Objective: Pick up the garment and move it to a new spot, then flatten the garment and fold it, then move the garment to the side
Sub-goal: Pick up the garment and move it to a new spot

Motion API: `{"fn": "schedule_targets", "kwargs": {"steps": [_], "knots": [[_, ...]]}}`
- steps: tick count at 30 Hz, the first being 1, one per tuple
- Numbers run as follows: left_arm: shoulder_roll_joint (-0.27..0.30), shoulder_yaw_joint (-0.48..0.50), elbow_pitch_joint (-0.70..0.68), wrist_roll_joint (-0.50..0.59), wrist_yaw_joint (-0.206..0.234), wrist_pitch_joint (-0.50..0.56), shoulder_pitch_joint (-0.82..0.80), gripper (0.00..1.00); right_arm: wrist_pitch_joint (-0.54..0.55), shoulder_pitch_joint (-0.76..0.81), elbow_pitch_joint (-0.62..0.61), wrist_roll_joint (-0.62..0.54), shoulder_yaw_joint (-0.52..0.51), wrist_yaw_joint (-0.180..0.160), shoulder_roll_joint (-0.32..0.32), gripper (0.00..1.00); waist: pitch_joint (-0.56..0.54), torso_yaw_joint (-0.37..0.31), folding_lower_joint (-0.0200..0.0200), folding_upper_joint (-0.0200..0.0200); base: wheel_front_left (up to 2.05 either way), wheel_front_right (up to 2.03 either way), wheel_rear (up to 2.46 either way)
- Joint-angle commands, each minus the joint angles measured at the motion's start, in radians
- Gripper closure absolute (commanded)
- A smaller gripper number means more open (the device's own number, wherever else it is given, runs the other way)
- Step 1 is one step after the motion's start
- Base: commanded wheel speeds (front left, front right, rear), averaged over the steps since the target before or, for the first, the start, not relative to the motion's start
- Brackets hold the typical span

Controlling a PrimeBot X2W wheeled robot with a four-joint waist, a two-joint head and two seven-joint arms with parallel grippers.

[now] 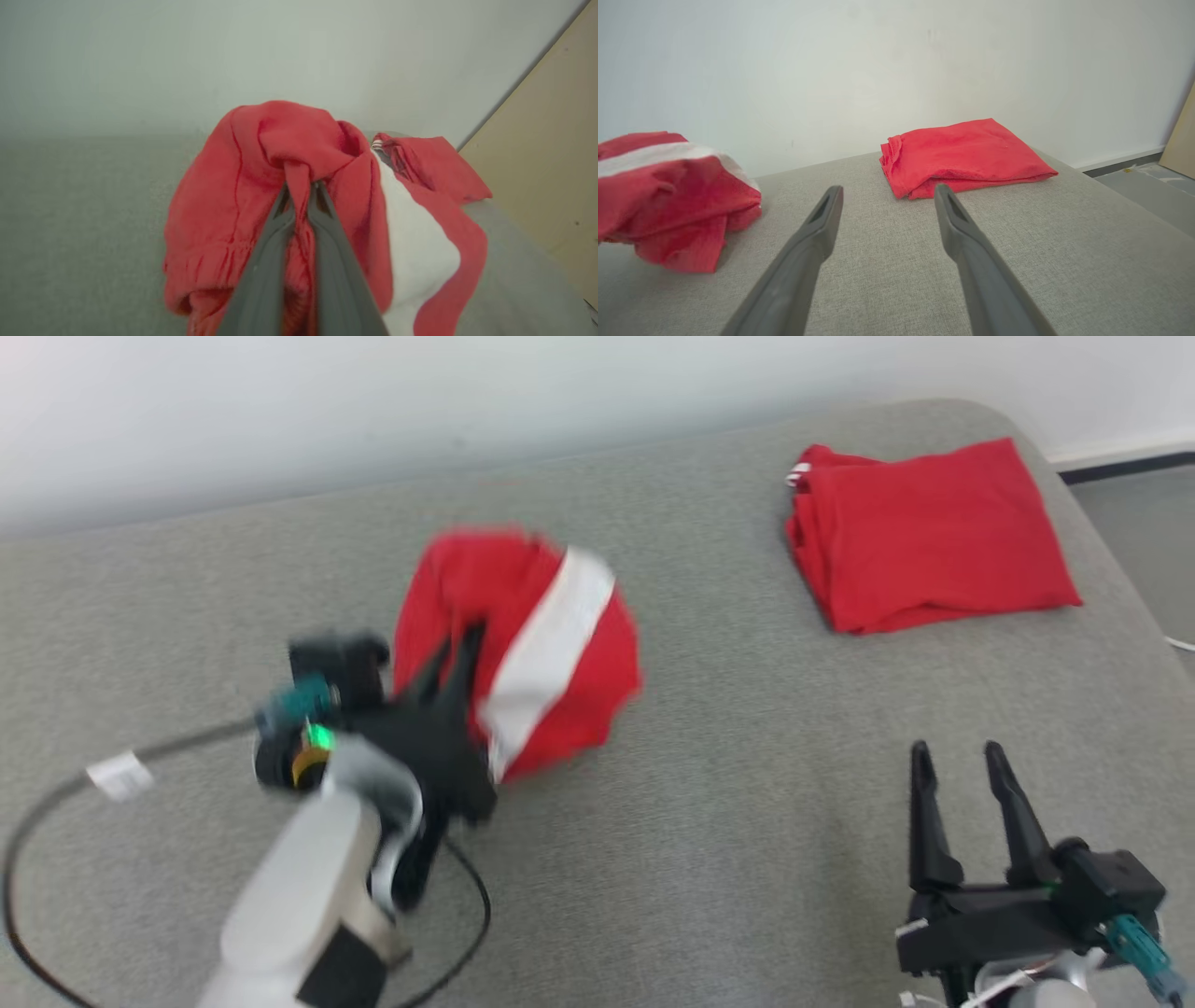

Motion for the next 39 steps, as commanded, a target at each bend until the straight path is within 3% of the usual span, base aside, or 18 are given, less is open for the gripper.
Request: {"fn": "schedule_targets", "kwargs": {"steps": [1, 5, 6, 7, 12, 16, 28, 39], "knots": [[-0.002, -0.011, 0.042, -0.005, 0.000, 0.000, 0.045, 1.00, -0.009, -0.018, 0.008, 0.007, 0.020, -0.002, 0.004, 0.00, -0.003, -0.037, 0.0001, 0.0000, 0.00, 0.00, 0.00], [-0.010, -0.034, 0.124, -0.007, -0.005, -0.003, 0.093, 1.00, -0.015, -0.039, 0.020, 0.016, 0.048, -0.002, 0.005, 0.00, -0.014, -0.049, 0.0001, 0.0000, 0.00, 0.00, 0.00], [-0.012, -0.049, 0.141, 0.007, -0.008, -0.005, 0.098, 0.62, -0.017, -0.041, 0.023, 0.017, 0.055, -0.002, 0.005, 0.00, -0.019, -0.048, 0.0001, 0.0000, 0.00, 0.00, 0.00], [-0.012, -0.062, 0.153, 0.019, -0.009, -0.022, 0.095, 0.01, -0.019, -0.042, 0.027, 0.017, 0.058, -0.002, 0.005, 0.00, -0.027, -0.046, 0.0001, 0.0000, 0.00, 0.00, 0.00], [-0.022, -0.073, 0.116, 0.022, -0.018, -0.121, 0.069, 0.00, -0.024, -0.005, 0.035, 0.005, 0.025, -0.002, 0.005, 0.00, -0.084, -0.003, 0.0001, 0.0000, 0.00, 0.00, 0.00], [0.024, -0.068, 0.040, 0.061, -0.003, -0.174, 0.068, 0.00, -0.027, 0.028, 0.032, 0.012, -0.004, -0.002, 0.005, 0.00, -0.141, 0.039, 0.0001, 0.0000, 0.00, 0.00, 0.00], [0.190, 0.020, -0.208, 0.126, 0.095, -0.203, 0.262, 0.00, -0.024, 0.087, 0.004, 0.021, -0.043, -0.002, 0.004, 0.00, -0.228, 0.139, 0.0001, 0.0000, 0.00, 0.00, 0.00], [0.249, 0.146, -0.383, 0.138, 0.198, -0.204, 0.529, 0.00, -0.008, 0.122, -0.015, 0.028, -0.050, -0.002, 0.004, 0.00, -0.266, 0.201, 0.0001, 0.0000, 0.00, 0.00, 0.00]]}}
